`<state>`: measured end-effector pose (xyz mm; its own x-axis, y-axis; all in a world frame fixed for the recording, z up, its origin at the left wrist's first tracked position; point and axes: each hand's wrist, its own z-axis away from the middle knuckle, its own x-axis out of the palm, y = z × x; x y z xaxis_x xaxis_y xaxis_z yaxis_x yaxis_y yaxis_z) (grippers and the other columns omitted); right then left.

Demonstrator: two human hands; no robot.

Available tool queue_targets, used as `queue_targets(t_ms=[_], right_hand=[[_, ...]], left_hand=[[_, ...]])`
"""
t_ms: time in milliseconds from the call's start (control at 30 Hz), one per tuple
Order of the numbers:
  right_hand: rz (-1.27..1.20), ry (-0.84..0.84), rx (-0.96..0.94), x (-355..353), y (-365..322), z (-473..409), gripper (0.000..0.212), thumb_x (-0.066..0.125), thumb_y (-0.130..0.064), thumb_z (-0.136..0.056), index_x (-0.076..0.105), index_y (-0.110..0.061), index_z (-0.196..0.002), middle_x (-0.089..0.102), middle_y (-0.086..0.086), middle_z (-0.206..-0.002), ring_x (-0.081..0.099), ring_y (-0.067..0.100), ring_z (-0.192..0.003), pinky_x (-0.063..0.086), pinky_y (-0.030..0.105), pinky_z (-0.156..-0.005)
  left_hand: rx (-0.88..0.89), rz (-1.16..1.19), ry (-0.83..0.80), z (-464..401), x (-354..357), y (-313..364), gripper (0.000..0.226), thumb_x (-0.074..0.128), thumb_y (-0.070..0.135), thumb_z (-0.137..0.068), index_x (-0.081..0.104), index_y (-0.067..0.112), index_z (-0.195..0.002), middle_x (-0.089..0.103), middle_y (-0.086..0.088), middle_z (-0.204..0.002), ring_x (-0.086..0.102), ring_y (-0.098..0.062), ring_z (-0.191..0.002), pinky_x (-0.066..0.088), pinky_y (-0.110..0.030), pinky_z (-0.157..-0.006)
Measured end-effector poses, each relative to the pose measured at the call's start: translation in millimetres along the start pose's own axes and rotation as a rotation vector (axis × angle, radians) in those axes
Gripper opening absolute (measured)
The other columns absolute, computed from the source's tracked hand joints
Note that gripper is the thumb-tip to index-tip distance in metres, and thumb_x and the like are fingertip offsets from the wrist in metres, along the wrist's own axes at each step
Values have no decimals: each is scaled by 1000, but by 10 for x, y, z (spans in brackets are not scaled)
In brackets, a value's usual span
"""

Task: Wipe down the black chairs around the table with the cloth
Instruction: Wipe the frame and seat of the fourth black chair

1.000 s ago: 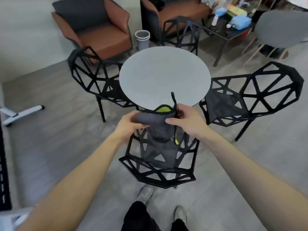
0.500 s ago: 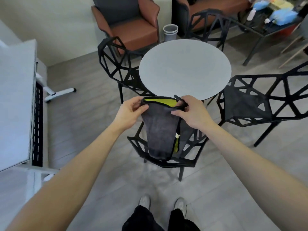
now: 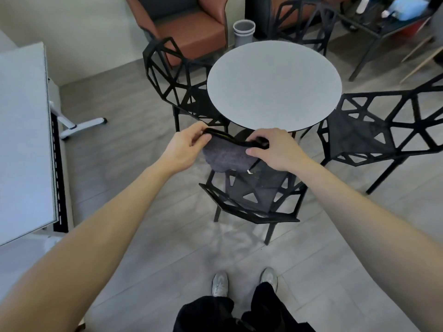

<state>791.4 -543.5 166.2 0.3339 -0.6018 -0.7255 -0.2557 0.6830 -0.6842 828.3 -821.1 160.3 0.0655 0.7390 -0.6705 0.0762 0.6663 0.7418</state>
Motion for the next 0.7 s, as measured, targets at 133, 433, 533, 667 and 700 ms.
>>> queue_targets(t_ms=[133, 433, 533, 667, 700], right_hand=[[57, 53, -89, 399, -118, 428, 10, 77, -28, -92, 71, -30, -100, 68, -18, -95, 60, 3, -87, 44, 26, -77], [242, -205, -35, 2118, 409, 1116, 43, 64, -64, -91, 69, -23, -104, 62, -6, -101, 61, 18, -97, 53, 39, -87], [350, 42, 24, 2501, 390, 627, 51, 64, -52, -94, 62, -12, -126, 57, 8, -121, 57, 31, -115, 52, 46, -96], [528, -98, 173, 3127, 458, -3, 75, 45, -53, -107, 32, 3, -156, 59, 22, -138, 65, 37, -120, 55, 43, -92], [599, -102, 145, 3223, 518, -65, 65, 43, -44, -109, 35, 4, -153, 64, 20, -131, 70, 33, -110, 57, 40, -82]], left_hand=[[-60, 103, -138, 391, -99, -241, 9, 61, 22, -110, 68, 27, -107, 76, 8, -100, 72, -10, -98, 54, -32, -92], [-249, -214, -856, 1226, 535, -1390, 33, 65, 34, -83, 77, 30, -113, 79, 15, -113, 72, 2, -107, 54, -29, -104], [-276, -326, -714, 1114, 626, -1646, 35, 61, 24, -90, 75, 24, -122, 79, 6, -117, 73, -14, -112, 55, -37, -104], [-190, -545, -455, 747, 804, -1930, 48, 51, 15, -106, 57, 21, -153, 65, -7, -150, 60, -33, -137, 48, -43, -113], [-180, -560, -432, 638, 893, -1990, 54, 48, 13, -107, 49, 19, -160, 57, -9, -159, 55, -33, -143, 45, -42, -117]])
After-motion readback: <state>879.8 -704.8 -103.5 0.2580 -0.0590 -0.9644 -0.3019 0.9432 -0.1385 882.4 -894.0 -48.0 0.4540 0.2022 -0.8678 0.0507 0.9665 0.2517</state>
